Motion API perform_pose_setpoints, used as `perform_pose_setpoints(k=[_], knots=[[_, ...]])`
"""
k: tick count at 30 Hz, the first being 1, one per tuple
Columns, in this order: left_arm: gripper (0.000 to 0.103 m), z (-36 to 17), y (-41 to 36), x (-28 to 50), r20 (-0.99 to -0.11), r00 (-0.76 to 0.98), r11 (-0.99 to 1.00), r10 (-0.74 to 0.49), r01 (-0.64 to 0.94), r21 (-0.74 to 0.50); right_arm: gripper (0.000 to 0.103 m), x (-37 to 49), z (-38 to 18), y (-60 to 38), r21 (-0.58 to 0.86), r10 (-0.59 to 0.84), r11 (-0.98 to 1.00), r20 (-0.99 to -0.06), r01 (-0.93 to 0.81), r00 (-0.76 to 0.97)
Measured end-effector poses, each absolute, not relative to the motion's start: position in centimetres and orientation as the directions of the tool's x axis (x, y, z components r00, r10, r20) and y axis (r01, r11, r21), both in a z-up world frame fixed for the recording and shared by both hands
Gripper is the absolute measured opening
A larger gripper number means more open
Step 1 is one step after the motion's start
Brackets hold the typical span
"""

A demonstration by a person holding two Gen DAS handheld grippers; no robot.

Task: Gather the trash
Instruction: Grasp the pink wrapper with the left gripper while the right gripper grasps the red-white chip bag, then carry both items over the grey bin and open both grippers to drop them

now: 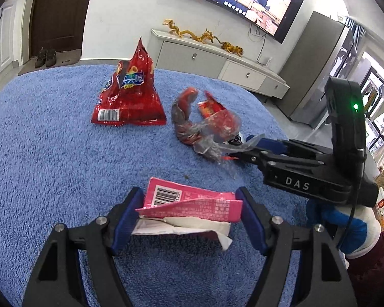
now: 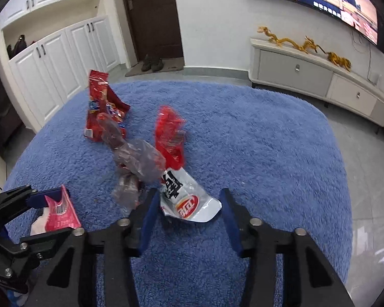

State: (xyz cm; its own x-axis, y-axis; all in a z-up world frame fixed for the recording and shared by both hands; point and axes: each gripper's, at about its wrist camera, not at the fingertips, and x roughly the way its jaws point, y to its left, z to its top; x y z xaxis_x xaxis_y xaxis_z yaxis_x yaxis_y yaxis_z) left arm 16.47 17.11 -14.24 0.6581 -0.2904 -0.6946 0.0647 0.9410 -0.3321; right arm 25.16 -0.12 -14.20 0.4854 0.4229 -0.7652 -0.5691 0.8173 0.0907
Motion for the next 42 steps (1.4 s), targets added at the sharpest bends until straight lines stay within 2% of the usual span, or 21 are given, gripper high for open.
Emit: perform_pose_setpoints(k=[3, 8, 18, 30, 34, 42], knots=[[0.072, -14.1, 17.0, 16.1, -0.694, 0.665, 0.946, -0.276, 0.061, -0.319, 0.028, 24.5, -14.0, -0.7, 0.090, 0.424, 0.822, -0.757, -0.563, 0.497], [0.071, -13.7, 16.8, 14.6, -0.686, 0.682, 0.953, -0.253, 0.055, -0.297, 0.021, 22.4, -13.5, -2.5, 0.106, 0.424, 0.833, -0.752, -0.542, 0.504], [0.071, -11.7, 16.0, 8.3, -0.656, 0.701, 0.942, -0.280, 0.068, -0.329, 0.021, 14.9, -9.7, -6.8, 0.158, 0.473, 0.831, -0.706, -0.533, 0.527], [0.071, -3.2, 13.2, 4.4, -0.542, 0.790, 0.944, -0.286, 0.137, -0.300, 0.021, 6.7, -4.2, -14.4, 0.160, 0.457, 0.870, -0.614, -0.466, 0.643], [0.071, -1.0, 10.4, 4.3, -0.513, 0.793, 0.935, -0.329, 0.197, -0.297, 0.021, 5.3, -4.0, -18.1, 0.166, 0.423, 0.897, -0.597, -0.410, 0.682], [0.071, 0.6, 1.9, 7.4, -0.519, 0.717, 0.883, -0.465, 0.331, -0.334, 0.021, 4.5, -5.6, -28.3, 0.249, 0.327, 0.944, -0.587, -0.219, 0.741]])
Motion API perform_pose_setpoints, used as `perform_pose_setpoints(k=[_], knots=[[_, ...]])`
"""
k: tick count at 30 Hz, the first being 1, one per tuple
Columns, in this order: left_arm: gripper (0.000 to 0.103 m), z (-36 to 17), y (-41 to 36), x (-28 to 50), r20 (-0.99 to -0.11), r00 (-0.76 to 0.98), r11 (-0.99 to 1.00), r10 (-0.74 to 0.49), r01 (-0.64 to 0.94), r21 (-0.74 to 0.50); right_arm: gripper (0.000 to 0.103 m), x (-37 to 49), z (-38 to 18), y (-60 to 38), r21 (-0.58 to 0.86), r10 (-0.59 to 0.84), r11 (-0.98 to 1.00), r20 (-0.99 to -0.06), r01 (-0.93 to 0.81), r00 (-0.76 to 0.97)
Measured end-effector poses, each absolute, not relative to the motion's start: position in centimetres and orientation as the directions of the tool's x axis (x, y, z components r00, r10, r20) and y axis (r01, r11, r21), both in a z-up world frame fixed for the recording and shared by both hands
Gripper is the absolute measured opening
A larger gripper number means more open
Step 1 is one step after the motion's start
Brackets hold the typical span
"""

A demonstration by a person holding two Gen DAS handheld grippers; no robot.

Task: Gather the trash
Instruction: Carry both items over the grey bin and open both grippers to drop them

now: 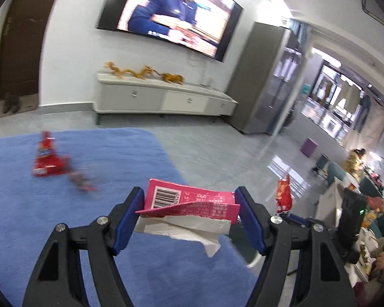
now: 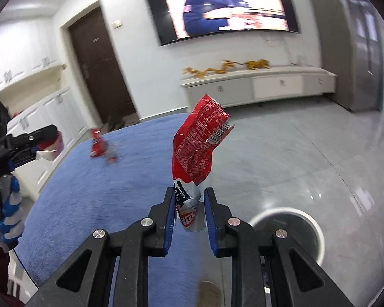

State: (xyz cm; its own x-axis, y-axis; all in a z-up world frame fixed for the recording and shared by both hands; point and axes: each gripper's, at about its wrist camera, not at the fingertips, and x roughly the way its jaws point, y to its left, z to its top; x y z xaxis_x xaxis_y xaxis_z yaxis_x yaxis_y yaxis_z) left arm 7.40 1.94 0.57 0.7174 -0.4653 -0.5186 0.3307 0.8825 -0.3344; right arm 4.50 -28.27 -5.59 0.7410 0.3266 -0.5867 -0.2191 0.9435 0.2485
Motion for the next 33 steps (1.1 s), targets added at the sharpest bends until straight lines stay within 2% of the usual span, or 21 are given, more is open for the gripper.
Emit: perform_pose_setpoints(k=[7, 13, 33], knots=[[0.071, 0.1, -8.5, 10.1, -0.560, 0.613, 0.827, -0.558, 0.465, -0.316, 0.021, 4.4, -7.6, -34.4, 0.295, 0.261, 0.951, -0.608, -0.092, 0.750], [0.071, -2.0, -15.0, 12.2, -0.610, 0.535, 0.793, -0.584, 0.537, -0.288, 0.021, 4.6, -10.1, -37.5, 0.327, 0.237, 0.945, -0.638, -0.021, 0.733], [0.071, -8.5, -24.9, 16.1, -0.724, 0.405, 0.778, -0.558, 0.560, -0.285, 0.022, 7.7, -15.6, -39.9, 0.382, 0.253, 0.922, -0.708, 0.057, 0.659]])
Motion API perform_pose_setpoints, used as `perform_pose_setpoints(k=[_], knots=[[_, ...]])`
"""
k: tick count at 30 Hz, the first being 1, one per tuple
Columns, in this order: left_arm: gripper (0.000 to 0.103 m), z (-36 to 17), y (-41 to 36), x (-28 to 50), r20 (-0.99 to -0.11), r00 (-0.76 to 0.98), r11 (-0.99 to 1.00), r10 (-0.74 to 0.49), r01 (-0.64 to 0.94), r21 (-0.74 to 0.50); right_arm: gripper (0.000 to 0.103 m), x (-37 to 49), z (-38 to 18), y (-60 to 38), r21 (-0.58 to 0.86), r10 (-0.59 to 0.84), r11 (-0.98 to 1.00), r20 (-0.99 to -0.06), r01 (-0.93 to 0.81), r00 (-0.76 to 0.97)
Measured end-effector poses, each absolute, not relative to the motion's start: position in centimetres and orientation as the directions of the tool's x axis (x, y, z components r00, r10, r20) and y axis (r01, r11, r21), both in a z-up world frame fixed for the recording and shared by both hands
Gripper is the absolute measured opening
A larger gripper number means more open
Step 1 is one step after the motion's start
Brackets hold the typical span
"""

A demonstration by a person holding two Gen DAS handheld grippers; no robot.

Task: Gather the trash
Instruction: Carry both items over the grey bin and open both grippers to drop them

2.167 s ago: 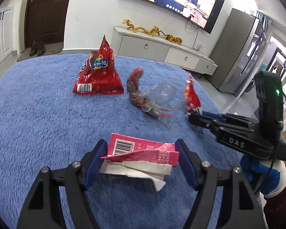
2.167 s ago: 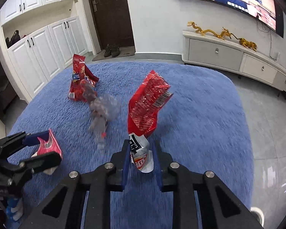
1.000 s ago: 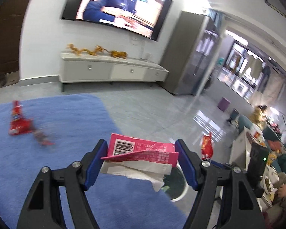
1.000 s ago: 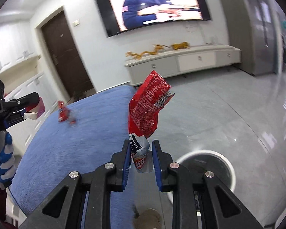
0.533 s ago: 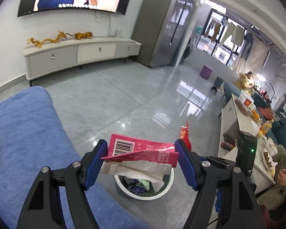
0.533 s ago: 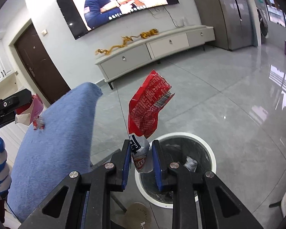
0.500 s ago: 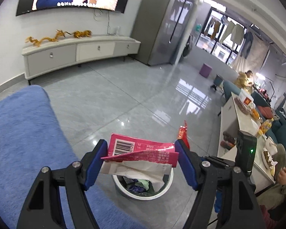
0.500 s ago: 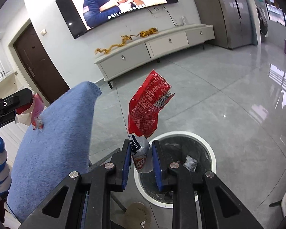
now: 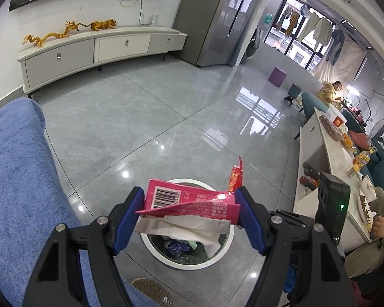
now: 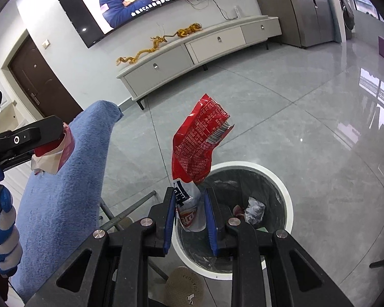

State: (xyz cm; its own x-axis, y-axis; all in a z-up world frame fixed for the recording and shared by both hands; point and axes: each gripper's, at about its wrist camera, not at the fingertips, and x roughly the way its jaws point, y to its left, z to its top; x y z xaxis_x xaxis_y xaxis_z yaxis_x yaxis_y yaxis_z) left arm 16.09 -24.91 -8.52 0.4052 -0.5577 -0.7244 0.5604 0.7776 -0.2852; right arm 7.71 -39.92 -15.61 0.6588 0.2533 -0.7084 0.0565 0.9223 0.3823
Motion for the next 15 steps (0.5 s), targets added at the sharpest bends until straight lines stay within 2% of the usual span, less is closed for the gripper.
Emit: perform_pose_setpoints(k=[15], knots=[[0.073, -13.6, -30.8, 19.7, -0.782, 0.281, 0.769, -0.557, 0.530, -0.357, 0.046, 9.3, -21.2, -42.5, 0.358, 0.178, 0.906, -0.805, 0.225, 0.566]])
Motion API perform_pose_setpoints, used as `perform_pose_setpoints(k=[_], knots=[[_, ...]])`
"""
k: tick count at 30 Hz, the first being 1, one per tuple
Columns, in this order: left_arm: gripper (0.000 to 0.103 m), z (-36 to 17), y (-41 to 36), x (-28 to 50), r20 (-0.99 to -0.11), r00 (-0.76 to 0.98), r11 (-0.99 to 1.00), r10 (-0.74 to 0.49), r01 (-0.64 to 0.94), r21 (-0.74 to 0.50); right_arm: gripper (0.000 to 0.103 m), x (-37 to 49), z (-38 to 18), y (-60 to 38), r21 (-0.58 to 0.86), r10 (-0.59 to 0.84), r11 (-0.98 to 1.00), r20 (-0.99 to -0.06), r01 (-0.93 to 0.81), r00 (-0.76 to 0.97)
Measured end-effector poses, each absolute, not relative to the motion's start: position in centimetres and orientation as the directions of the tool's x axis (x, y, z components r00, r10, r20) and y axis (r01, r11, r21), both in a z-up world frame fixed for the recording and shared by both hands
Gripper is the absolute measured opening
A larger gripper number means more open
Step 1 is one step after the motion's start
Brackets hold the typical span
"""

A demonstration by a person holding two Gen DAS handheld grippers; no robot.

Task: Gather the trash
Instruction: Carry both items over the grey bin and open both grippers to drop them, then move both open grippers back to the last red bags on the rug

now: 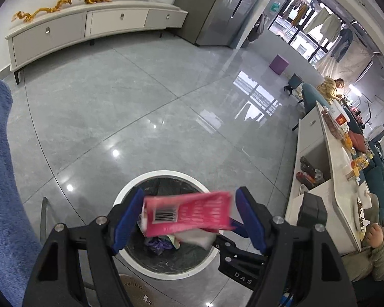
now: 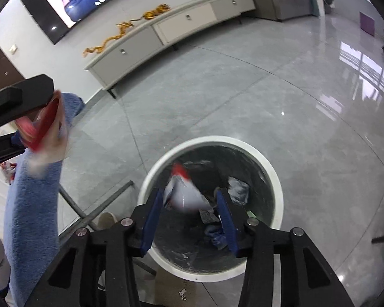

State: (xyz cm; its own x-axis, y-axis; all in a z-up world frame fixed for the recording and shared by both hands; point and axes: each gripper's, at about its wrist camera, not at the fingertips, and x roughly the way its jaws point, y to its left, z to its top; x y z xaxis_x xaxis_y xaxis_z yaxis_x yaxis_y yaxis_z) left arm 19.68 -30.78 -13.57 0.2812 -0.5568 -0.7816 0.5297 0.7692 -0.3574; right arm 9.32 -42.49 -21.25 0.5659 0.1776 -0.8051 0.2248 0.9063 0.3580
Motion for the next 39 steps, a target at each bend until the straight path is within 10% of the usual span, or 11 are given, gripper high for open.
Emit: perform_pose_setpoints(k=[16, 39], knots=[[0.079, -10.9, -25.8, 16.2, -0.789, 0.445, 0.855, -0.424, 0.485, -0.186, 0.066, 6.6, -15.6, -40.7, 0.309, 0.090, 0.920, -0.764, 0.241, 0.639], [0.079, -1.6, -7.4, 5.5, -0.583, 0.805, 0.988, -0.108, 0.154, 0.029, 0.094, 3.2, -4.3, -26.9, 0.195, 0.112, 0.981, -0.599, 0.009, 0.793]])
